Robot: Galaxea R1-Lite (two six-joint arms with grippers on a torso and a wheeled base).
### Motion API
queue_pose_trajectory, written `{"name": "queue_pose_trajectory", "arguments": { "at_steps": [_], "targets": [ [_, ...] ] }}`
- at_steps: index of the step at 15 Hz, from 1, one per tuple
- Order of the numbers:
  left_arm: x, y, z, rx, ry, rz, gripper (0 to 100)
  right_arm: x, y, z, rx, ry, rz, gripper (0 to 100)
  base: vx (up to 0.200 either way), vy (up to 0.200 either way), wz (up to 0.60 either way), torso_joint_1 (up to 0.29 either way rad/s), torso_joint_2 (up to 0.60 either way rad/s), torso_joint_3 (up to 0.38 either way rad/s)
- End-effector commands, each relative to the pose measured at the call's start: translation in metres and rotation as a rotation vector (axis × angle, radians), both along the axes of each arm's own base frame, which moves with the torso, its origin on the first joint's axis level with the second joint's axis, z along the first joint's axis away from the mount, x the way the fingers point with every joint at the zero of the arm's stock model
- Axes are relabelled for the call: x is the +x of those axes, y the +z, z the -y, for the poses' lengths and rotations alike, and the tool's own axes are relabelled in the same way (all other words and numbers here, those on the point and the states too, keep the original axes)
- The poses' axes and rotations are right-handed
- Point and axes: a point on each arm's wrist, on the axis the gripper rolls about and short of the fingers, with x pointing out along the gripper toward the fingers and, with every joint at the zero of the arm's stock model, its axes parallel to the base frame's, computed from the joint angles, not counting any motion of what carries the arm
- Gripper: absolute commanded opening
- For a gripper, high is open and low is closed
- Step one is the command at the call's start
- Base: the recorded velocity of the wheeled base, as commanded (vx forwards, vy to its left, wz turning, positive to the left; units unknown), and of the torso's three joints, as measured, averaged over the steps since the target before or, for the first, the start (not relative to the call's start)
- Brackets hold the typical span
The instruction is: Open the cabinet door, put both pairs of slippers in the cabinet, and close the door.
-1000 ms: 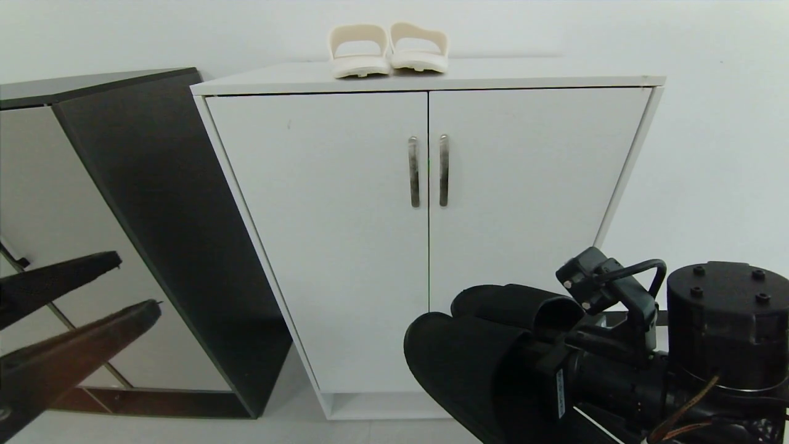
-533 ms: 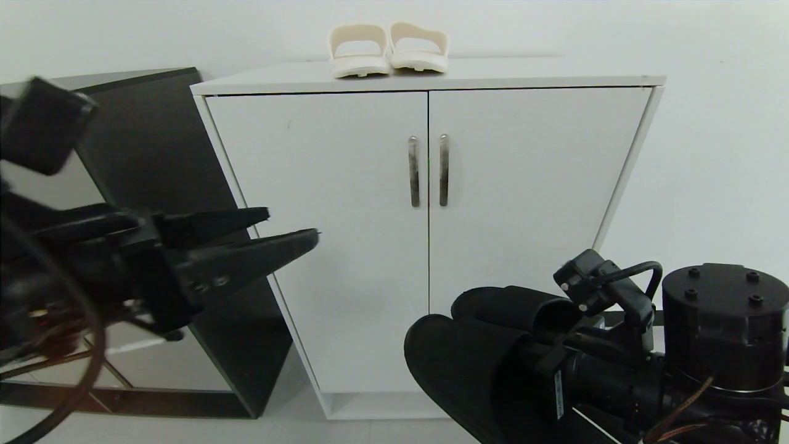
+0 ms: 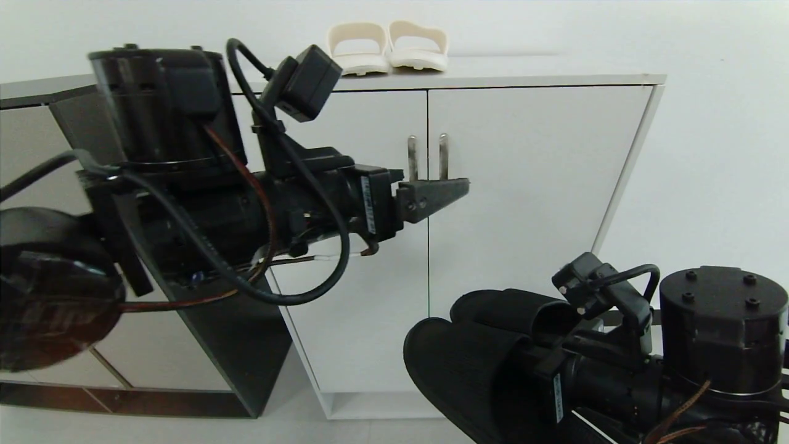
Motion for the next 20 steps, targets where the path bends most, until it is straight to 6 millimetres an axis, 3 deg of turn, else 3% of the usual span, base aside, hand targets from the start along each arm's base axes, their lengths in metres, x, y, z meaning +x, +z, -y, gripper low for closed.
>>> {"name": "queue_pose_trajectory", "arguments": {
  "at_steps": [1,7,20],
  "targets": [
    [0.018,-0.007,0.026,-0.007,-0.063,-0.055,100,-0.001,0.0,-0.001,0.0,0.006,0.0,0,0.0,0.0,0.0,0.0,0.0,0.0],
    [0.035,0.004,0.044,-0.09,-0.166,-0.143,100,-0.002,-0.001,-0.001,0.004,0.03,-0.01,0,0.0,0.0,0.0,0.0,0.0,0.0],
    [0.049,0.003,0.045,-0.055,0.034,-0.132,100,0.002,-0.008,-0.005,-0.018,0.029,-0.027,0,0.0,0.0,0.0,0.0,0.0,0.0]
  ]
}}
